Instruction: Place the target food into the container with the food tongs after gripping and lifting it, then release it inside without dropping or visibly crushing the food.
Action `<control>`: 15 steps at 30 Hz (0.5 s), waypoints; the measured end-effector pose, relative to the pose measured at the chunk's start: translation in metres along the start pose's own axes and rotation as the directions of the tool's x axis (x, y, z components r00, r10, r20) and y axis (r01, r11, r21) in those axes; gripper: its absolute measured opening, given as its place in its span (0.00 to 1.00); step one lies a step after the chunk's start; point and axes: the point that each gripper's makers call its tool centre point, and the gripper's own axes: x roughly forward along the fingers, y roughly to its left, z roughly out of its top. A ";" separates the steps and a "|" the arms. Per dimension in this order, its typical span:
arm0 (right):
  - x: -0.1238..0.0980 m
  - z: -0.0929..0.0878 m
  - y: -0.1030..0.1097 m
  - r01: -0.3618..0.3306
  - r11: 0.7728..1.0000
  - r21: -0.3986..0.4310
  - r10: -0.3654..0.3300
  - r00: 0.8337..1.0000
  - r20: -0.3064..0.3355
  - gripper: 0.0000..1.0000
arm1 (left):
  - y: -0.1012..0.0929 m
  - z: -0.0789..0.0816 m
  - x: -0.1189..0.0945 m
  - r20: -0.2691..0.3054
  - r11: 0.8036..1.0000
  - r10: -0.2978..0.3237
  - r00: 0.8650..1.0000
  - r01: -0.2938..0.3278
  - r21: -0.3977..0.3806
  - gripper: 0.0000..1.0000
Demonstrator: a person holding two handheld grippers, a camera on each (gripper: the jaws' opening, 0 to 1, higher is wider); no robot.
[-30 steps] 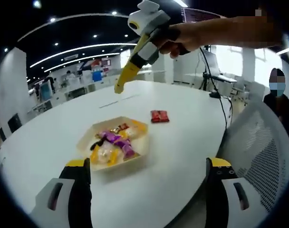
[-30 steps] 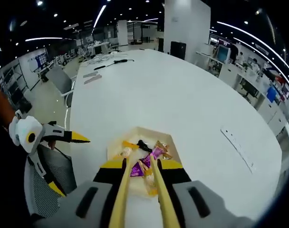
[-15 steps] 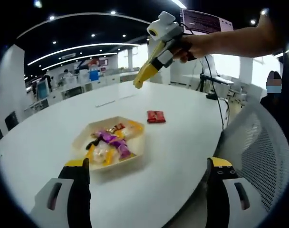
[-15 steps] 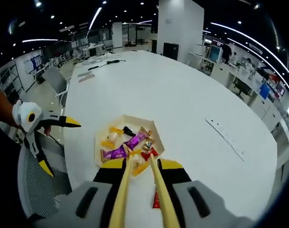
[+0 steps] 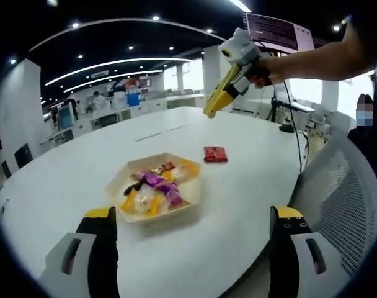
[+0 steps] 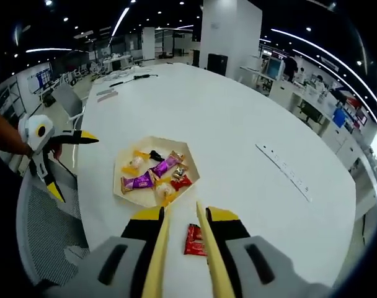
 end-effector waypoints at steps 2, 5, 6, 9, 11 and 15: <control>0.000 -0.002 -0.001 -0.002 1.000 0.001 0.002 1.000 -0.002 0.25 | 0.000 0.000 0.000 -0.001 1.000 -0.001 1.000 0.001 -0.002 0.99; -0.002 -0.004 -0.005 -0.003 1.000 -0.005 0.003 1.000 0.000 0.25 | 0.000 0.000 -0.001 0.003 1.000 0.002 1.000 -0.002 -0.004 0.99; -0.002 -0.004 -0.006 -0.002 1.000 -0.008 0.002 1.000 0.001 0.26 | 0.001 0.001 -0.001 0.004 1.000 0.004 1.000 -0.004 -0.006 0.99; -0.002 -0.005 -0.010 -0.004 1.000 -0.004 0.004 1.000 0.001 0.26 | 0.001 0.001 -0.001 0.006 1.000 0.005 1.000 -0.005 -0.013 0.99; -0.002 -0.006 -0.013 0.000 1.000 -0.008 0.000 1.000 0.000 0.26 | 0.001 0.001 -0.001 0.005 1.000 0.006 1.000 -0.006 -0.010 0.99; -0.002 -0.010 -0.019 0.001 1.000 -0.008 -0.001 1.000 -0.005 0.26 | 0.001 0.000 0.000 0.002 1.000 0.003 1.000 -0.003 -0.003 0.99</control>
